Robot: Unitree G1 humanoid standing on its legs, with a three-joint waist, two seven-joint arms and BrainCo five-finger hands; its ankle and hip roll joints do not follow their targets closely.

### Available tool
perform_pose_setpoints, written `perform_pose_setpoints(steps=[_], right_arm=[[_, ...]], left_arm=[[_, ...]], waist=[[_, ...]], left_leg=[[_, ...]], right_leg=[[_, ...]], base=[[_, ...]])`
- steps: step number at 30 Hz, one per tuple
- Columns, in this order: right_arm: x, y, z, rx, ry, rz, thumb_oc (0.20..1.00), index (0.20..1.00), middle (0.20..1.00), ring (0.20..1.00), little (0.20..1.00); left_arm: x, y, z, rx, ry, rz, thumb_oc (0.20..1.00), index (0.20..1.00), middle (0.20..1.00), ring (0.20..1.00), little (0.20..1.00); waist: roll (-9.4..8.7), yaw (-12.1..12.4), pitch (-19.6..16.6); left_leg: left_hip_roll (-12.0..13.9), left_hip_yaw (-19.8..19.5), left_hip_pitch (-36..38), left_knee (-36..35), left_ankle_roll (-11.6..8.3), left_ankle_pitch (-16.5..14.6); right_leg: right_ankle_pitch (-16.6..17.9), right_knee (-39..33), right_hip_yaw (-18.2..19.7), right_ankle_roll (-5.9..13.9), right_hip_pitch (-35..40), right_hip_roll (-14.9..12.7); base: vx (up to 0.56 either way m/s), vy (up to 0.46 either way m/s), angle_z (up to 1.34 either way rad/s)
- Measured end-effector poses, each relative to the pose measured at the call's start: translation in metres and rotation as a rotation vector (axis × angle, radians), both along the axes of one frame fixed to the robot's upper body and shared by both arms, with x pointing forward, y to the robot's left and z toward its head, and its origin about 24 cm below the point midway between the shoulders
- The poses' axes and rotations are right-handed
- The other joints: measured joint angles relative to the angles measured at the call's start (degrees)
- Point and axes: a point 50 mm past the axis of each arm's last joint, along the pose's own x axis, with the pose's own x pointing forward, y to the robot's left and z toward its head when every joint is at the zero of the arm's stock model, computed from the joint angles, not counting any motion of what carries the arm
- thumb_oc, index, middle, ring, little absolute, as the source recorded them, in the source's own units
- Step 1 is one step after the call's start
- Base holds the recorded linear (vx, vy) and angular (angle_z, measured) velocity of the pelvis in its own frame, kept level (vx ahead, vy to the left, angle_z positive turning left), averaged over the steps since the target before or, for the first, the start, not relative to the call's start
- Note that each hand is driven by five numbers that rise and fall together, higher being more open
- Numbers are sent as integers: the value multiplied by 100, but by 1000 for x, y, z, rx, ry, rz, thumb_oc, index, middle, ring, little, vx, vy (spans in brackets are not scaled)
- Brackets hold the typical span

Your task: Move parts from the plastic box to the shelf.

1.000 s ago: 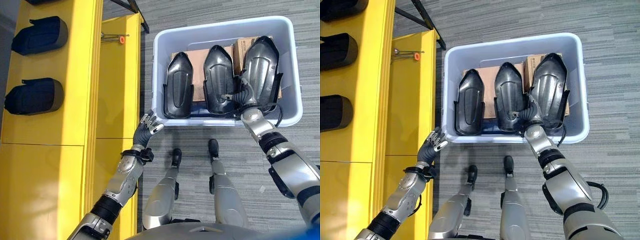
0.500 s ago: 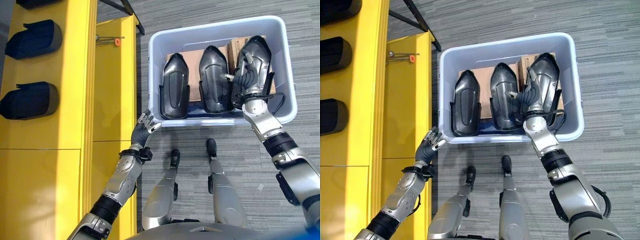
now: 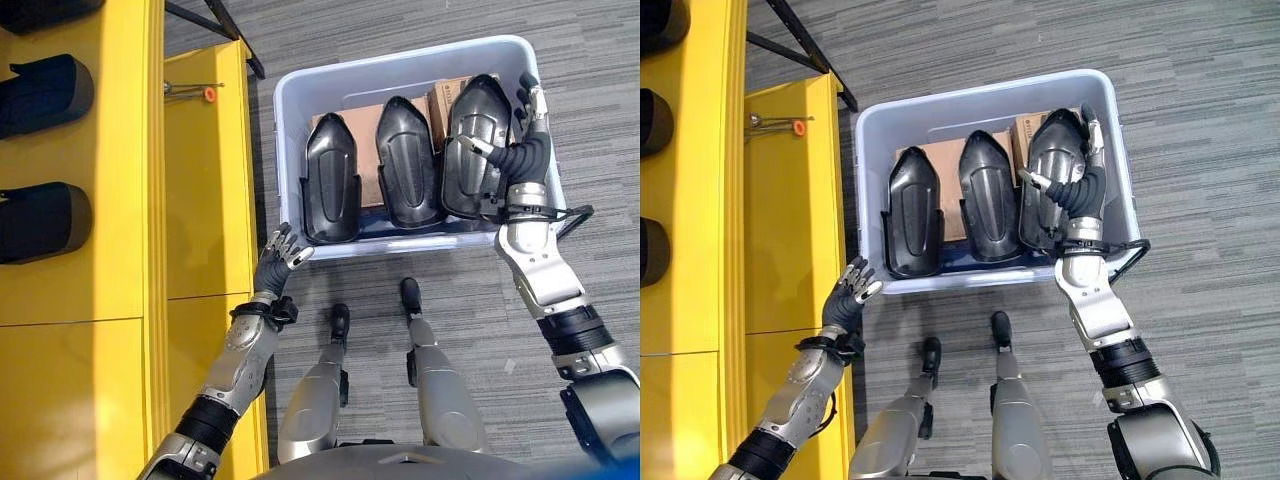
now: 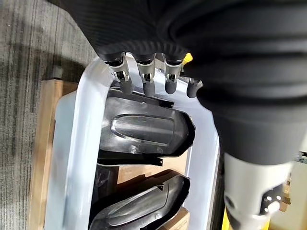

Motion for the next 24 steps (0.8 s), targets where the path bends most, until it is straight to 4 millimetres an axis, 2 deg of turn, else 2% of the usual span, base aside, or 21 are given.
perform_pose_setpoints(steps=[3, 5, 6, 15, 19, 21, 24], right_arm=[[-2, -12, 2, -7, -27, -85, 1000, 1000, 1000, 1000, 1000], [1, -31, -7, 23, 4, -192, 1000, 1000, 1000, 1000, 1000], [1, -34, -10, 25, 19, -207, 1000, 1000, 1000, 1000, 1000], [6, -50, -36, 33, 134, -307, 1000, 1000, 1000, 1000, 1000], [7, -51, -45, 59, 168, -312, 1000, 1000, 1000, 1000, 1000], [9, -54, -57, 69, 228, -315, 1000, 1000, 1000, 1000, 1000], [10, -53, -54, 83, 223, -304, 1000, 1000, 1000, 1000, 1000]], left_arm=[[-1, 3, -1, 0, 4, 15, 1000, 1000, 1000, 1000, 1000], [-2, 6, -2, 0, 8, 24, 1000, 1000, 1000, 1000, 1000], [-3, 6, -3, 1, 11, 28, 1000, 1000, 1000, 1000, 1000], [-4, 8, -4, 3, 18, 38, 1000, 1000, 1000, 1000, 1000], [-5, 8, -5, 4, 21, 38, 1000, 1000, 1000, 1000, 1000], [-6, 8, -6, 4, 25, 37, 1000, 1000, 1000, 1000, 1000], [-6, 8, -6, 4, 25, 36, 1000, 1000, 1000, 1000, 1000]], waist=[[-1, -15, 1], [-1, -28, 1], [-1, -46, 1], [1, -101, 2], [4, -106, 2], [19, -100, 3], [29, -98, -2]], left_leg=[[-1, 5, -1, 0, 2, -4], [-3, 19, -19, 0, 6, -10], [-5, 28, -43, 0, 7, -11], [-6, 90, -134, -1, 11, -13], [-6, 157, -133, -1, 13, -15], [5, 172, -139, -2, 12, -16], [9, 177, -208, -1, 7, -13]], right_leg=[[-17, 0, 8, 10, -6, -1], [-21, 0, 21, 10, -31, 0], [-20, 0, 32, 10, -55, 0], [18, 0, 84, -16, -172, 6], [21, 0, 153, -12, -198, 20], [8, -1, 173, 6, -214, 38], [26, 0, 179, 0, -293, 43]], base=[[0, 0, 0], [-1, -1, -2], [1, -3, -4], [0, -4, -3], [-1, -12, -8], [-6, -24, -4], [0, 0, 0]])
